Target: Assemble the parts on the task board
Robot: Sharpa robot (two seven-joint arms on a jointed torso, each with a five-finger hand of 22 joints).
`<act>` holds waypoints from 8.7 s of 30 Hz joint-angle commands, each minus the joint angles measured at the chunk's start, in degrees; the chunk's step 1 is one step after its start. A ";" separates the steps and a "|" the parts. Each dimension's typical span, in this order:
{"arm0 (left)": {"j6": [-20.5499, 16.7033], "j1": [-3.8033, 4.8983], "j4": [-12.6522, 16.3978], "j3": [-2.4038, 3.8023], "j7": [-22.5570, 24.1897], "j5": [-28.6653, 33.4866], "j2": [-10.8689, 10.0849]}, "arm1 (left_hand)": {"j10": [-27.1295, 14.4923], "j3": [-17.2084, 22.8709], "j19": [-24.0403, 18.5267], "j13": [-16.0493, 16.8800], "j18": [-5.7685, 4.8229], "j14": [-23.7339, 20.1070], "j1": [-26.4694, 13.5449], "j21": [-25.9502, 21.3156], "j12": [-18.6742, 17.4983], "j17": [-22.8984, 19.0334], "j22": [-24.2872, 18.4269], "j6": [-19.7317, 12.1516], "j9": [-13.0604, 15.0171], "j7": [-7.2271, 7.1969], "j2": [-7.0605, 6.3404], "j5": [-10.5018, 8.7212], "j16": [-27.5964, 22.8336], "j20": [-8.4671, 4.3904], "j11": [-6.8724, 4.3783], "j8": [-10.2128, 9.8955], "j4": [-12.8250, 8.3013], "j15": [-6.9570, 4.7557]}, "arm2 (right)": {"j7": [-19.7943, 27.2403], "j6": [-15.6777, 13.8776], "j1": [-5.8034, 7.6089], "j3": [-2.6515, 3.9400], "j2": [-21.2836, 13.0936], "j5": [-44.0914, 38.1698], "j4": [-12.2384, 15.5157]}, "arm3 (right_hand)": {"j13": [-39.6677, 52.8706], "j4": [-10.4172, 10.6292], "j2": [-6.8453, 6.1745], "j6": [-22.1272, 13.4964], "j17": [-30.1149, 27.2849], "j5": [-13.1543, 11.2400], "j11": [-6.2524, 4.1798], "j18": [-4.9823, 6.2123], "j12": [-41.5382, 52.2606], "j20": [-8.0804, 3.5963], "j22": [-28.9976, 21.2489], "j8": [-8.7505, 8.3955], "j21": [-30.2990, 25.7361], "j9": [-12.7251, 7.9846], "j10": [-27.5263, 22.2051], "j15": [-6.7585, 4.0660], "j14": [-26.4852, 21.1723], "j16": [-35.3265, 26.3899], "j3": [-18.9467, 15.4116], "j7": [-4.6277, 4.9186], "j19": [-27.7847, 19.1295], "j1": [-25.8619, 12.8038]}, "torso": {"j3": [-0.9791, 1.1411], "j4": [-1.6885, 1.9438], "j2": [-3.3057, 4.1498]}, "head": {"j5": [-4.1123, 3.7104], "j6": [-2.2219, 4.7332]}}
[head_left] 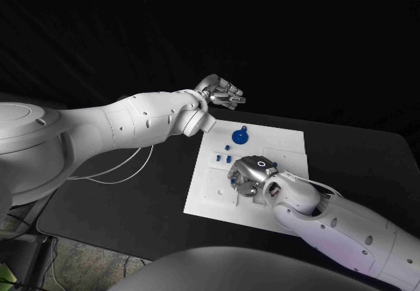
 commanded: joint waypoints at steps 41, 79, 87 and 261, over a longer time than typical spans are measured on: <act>1.82 0.03 0.39 0.02 1.74 0.95 -1.99 | -0.78 -0.54 0.36 0.02 0.09 0.16 0.14 0.46 0.11 -0.07 -0.20 -0.02 0.03 -0.15 0.59 -0.29 -0.24 0.09 0.14 -0.10 -0.15 0.04 | 0.50 2.83 0.49 11.06 -14.20 8.88 4.72 | -0.21 7.70 -3.16 -6.21 -3.93 -4.36 1.75 1.63 0.13 1.61 -0.18 -0.16 -5.46 -0.59 -8.01 1.44 -0.13 2.72 -17.24 -1.71 3.54 5.17 | 0.07 0.06 0.10 | -2.05 0.77; 1.94 0.00 0.06 0.02 1.20 0.98 -1.82 | -0.94 -0.69 0.31 0.02 0.11 0.02 0.11 0.46 0.10 -0.07 -0.25 0.08 0.03 -0.18 0.89 -0.25 -0.25 0.12 0.18 -0.09 -0.10 0.09 | -0.41 1.53 0.03 8.27 -10.46 3.52 0.22 | -0.06 3.91 1.91 2.99 -3.42 -4.35 -1.57 0.16 0.04 -0.12 1.62 0.27 -3.09 -0.06 4.57 -0.54 0.27 3.37 0.73 -0.67 3.46 3.05 | 0.05 0.04 0.06 | -2.03 0.25; 1.97 0.00 0.06 0.02 1.11 0.98 -1.82 | -0.94 -0.69 0.31 0.02 0.11 0.02 0.11 0.46 0.10 -0.07 -0.25 0.08 0.03 -0.18 0.89 -0.25 -0.25 0.12 0.18 -0.09 -0.10 0.09 | -1.97 -0.93 0.01 8.25 -10.46 2.22 0.42 | 0.10 2.46 3.50 5.98 -3.49 -4.35 -2.70 -0.87 -0.01 -1.36 3.48 0.03 -1.15 0.90 8.20 -1.59 0.37 2.98 3.51 -1.45 3.32 2.09 | 0.06 0.07 0.05 | -2.06 0.06; 6.59 -1.81 2.80 0.03 11.09 15.03 -6.55 | 2.36 -11.09 2.39 0.06 -0.56 4.22 -2.46 1.70 0.16 0.57 -0.15 0.24 0.05 -0.62 3.31 0.78 0.01 -0.98 -0.93 -0.08 1.59 -1.20 | -14.28 17.98 -1.66 13.64 -21.61 41.33 8.40 | 70.77 17.93 3.61 -1.40 10.51 2.25 -5.50 -2.83 56.85 -2.65 10.85 -0.08 10.09 20.37 7.44 -2.96 -0.33 16.53 -23.78 -2.86 4.03 -8.35 | 0.12 -1.19 -1.85 | -6.74 0.41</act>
